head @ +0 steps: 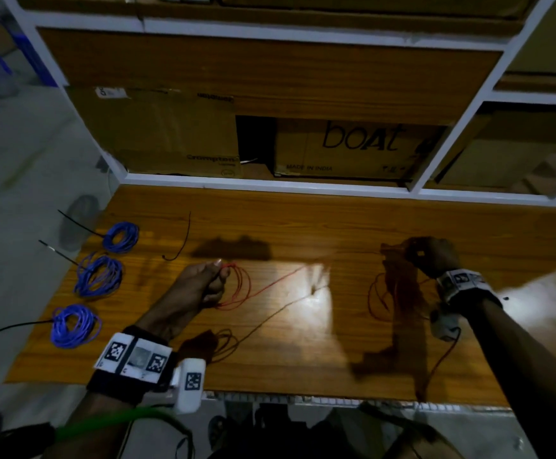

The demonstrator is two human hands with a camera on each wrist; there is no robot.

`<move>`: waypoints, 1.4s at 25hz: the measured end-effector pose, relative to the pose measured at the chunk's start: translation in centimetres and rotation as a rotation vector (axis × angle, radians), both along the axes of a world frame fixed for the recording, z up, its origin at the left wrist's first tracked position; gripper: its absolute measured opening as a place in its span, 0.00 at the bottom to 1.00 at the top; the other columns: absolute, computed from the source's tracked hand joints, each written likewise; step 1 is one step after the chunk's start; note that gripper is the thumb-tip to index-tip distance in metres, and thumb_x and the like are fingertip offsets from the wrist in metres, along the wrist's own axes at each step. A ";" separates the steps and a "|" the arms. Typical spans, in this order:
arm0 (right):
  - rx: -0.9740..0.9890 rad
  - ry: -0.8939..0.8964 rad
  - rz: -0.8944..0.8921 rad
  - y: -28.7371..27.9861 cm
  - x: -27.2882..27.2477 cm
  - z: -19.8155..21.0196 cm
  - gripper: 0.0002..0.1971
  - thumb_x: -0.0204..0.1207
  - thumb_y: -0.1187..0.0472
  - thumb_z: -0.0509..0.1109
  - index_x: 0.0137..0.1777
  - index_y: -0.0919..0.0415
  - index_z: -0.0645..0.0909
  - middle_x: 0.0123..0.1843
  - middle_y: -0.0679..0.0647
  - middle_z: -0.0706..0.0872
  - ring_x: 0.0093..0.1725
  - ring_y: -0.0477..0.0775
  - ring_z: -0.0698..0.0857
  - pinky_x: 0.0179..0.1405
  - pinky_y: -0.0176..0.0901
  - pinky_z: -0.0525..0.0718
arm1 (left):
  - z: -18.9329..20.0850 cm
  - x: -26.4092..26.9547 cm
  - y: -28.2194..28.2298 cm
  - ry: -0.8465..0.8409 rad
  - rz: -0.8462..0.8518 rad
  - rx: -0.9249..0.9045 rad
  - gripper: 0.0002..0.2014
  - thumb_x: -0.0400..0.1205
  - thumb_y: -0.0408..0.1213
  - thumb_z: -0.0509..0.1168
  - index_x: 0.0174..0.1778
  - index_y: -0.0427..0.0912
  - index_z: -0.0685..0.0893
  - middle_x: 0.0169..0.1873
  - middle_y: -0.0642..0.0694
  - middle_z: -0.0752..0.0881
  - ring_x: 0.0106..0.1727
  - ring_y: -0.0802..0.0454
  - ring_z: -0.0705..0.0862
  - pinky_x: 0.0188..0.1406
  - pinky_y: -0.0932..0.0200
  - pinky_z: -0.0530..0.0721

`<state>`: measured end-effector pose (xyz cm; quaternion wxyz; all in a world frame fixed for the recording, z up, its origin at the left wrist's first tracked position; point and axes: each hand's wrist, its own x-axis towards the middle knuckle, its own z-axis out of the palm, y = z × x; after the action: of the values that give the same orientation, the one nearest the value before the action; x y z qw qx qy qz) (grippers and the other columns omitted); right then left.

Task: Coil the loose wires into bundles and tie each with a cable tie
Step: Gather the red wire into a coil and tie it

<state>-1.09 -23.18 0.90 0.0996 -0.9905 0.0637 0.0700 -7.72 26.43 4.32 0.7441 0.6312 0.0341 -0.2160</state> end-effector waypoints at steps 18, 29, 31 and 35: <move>0.701 0.462 0.481 15.8 -5.4 -1.7 0.31 0.81 0.35 0.65 0.33 0.65 0.80 0.28 0.55 0.80 0.29 0.53 0.78 0.37 0.41 0.78 | 4.4 0.1 -2.8 -0.044 0.199 -0.264 0.15 0.90 0.45 0.52 0.43 0.42 0.76 0.25 0.53 0.63 0.21 0.59 0.63 0.22 0.66 0.61; 1.067 0.226 0.008 16.0 -4.1 0.8 0.15 0.90 0.61 0.58 0.48 0.60 0.86 0.30 0.51 0.80 0.21 0.41 0.76 0.25 0.38 0.72 | 2.0 -1.6 -5.8 -0.156 -0.071 0.208 0.19 0.92 0.42 0.52 0.48 0.33 0.82 0.21 0.50 0.74 0.21 0.58 0.70 0.21 0.67 0.68; 1.174 0.215 0.002 17.8 -4.6 3.3 0.14 0.91 0.64 0.54 0.53 0.66 0.82 0.25 0.45 0.83 0.19 0.36 0.77 0.19 0.29 0.72 | 1.7 -2.1 -6.9 -0.147 -0.105 0.271 0.20 0.93 0.43 0.52 0.49 0.34 0.84 0.23 0.47 0.78 0.23 0.57 0.73 0.24 0.66 0.71; 1.250 0.209 0.143 19.1 -5.5 4.8 0.16 0.90 0.60 0.56 0.64 0.67 0.82 0.28 0.46 0.76 0.23 0.43 0.71 0.20 0.29 0.68 | -0.2 -2.1 -8.5 -0.032 0.185 0.277 0.19 0.92 0.43 0.53 0.46 0.39 0.86 0.23 0.47 0.80 0.21 0.59 0.75 0.25 0.64 0.72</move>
<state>-6.59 -4.04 5.67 0.6473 -0.7349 -0.0462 0.1969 -9.82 17.98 4.11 0.6670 0.7254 0.1098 -0.1295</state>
